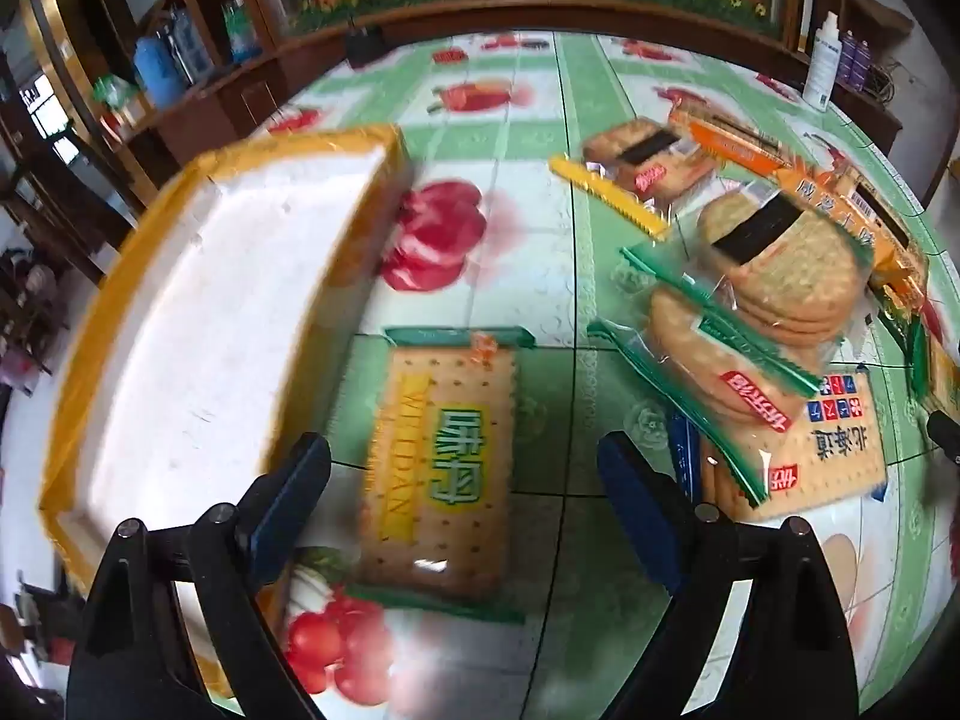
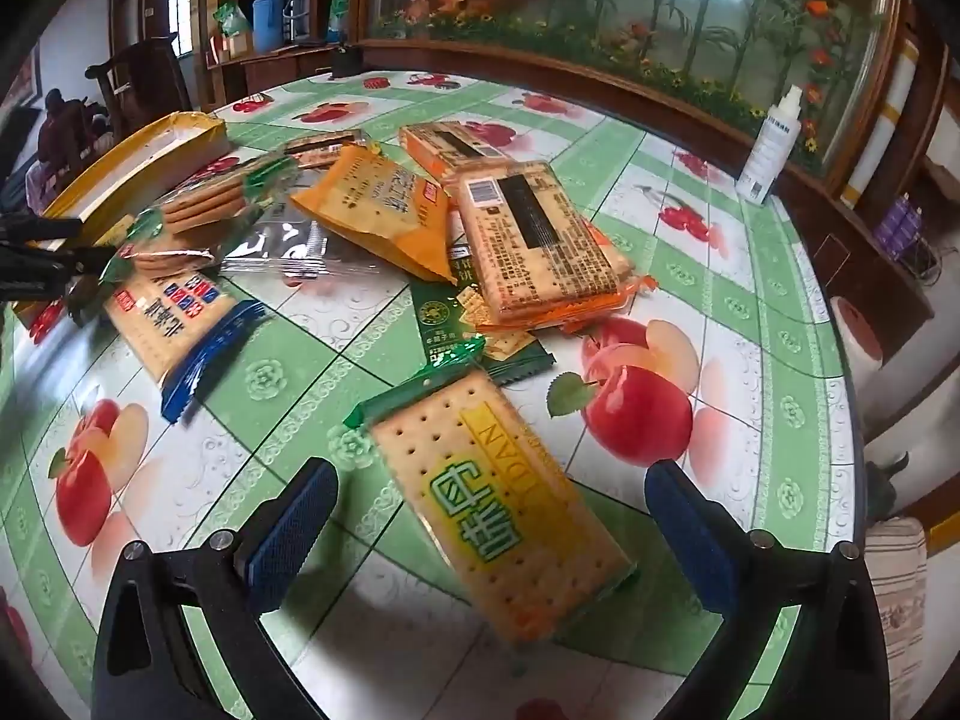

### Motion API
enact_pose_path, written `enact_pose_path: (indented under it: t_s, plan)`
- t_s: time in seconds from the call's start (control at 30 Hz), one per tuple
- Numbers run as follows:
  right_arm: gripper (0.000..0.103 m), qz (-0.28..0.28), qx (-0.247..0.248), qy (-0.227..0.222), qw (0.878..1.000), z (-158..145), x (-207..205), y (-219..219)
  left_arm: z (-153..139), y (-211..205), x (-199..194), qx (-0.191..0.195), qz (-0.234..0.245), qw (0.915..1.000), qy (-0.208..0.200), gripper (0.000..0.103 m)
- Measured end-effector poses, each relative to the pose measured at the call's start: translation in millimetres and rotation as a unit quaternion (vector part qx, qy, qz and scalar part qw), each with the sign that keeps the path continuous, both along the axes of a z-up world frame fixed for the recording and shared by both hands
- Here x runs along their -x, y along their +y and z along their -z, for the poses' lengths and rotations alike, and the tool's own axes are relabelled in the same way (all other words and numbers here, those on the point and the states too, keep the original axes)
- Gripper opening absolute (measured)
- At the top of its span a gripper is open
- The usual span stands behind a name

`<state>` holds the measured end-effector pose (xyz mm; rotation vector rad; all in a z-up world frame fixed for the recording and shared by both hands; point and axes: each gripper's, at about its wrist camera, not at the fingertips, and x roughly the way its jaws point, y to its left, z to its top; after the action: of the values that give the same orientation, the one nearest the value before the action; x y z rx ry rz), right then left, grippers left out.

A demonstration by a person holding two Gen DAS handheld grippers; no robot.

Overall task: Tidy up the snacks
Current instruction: 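Grasp a yellow WEIDAN cracker pack with each gripper, left first then right, then carry both WEIDAN packs into the yellow-rimmed tray and open both grippers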

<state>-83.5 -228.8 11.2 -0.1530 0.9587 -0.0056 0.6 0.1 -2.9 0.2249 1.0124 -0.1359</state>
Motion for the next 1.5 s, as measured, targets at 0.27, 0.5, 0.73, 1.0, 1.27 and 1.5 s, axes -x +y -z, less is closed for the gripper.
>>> enact_pose_path:
  t_s: [0.27, 0.5, 0.73, 1.0, 1.27, 1.5]
  plan:
    - [0.103, 0.013, -0.029, 0.009, 0.999, 2.8, -10.0, -13.0, -10.8, -22.6, -1.3, -0.023, 0.01, 0.9993, -0.026, 0.092]
    - [0.103, 0.016, -0.024, 0.016, 0.999, 9.0, -12.5, -12.8, -6.2, -13.1, -13.1, -0.022, -0.017, 0.9993, -0.026, 0.092]
    - [0.102, 0.008, -0.028, 0.026, 0.999, 11.2, -17.8, -10.6, 5.5, -11.6, -19.5, 0.031, 0.002, 0.9994, 0.017, 0.085]
    - [0.099, 0.009, -0.051, 0.04, 0.998, 12.7, -17.4, -10.8, 0.2, -2.1, -20.2, 0.083, 0.017, 0.9963, 0.016, 0.045]
    - [0.057, 0.012, -0.055, 0.038, 0.998, 4.3, -10.6, -2.2, -1.3, 7.9, -9.9, 0.108, 0.047, 0.9927, 0.023, 0.045]
    - [0.05, 0.01, -0.09, 0.024, 0.996, 1.4, 1.5, 4.6, -3.5, 12.2, -0.4, 0.11, 0.059, 0.992, 0.019, 0.045]
